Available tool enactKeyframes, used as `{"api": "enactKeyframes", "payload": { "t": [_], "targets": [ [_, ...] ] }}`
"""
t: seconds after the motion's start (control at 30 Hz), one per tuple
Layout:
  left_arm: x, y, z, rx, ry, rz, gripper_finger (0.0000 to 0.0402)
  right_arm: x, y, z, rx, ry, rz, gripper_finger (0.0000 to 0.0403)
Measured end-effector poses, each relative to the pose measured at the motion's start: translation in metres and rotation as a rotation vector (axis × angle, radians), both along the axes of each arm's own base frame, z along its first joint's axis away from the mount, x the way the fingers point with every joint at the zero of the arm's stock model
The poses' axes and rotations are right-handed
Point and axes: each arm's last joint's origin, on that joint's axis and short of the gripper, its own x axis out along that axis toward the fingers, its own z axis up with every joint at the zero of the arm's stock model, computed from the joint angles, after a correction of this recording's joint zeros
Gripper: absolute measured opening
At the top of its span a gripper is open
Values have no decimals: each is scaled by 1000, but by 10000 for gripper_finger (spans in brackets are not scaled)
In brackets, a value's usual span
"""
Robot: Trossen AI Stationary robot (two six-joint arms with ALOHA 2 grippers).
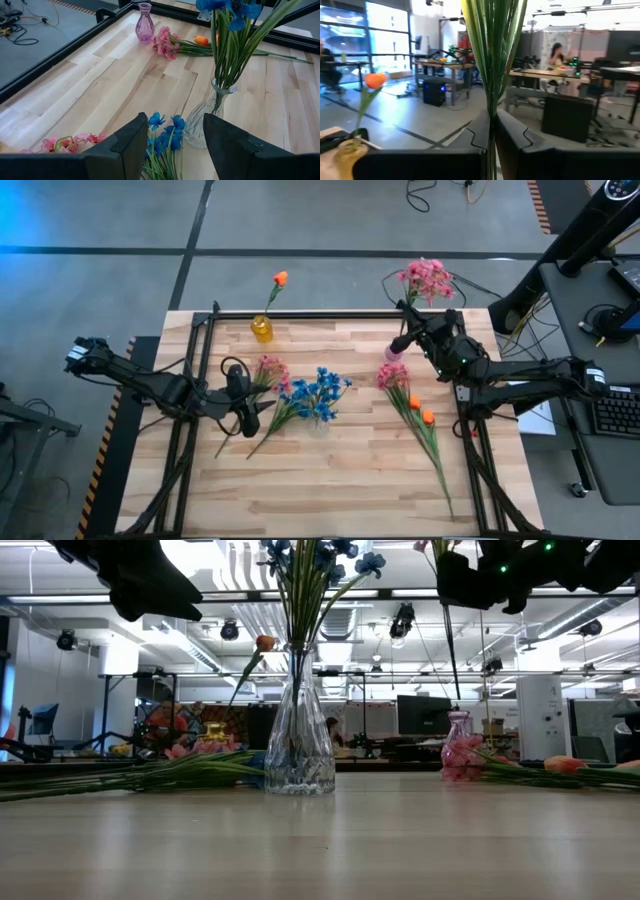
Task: Sort flowers into vase by color
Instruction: Put the middle pink flowers into the pink vase
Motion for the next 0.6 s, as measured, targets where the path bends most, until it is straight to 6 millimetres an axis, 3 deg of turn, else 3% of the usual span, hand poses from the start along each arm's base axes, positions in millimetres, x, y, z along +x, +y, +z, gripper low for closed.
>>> {"api": "enactKeyframes", "payload": {
  "t": [0.33, 0.6],
  "targets": [
    [0, 0, 0, 0, 0, 0, 175, -2, -4, -1, 10, -13, -22, 13],
    [0, 0, 0, 0, 0, 0, 175, -5, -11, -15, 47, -21, -48, 13]
  ]
}}
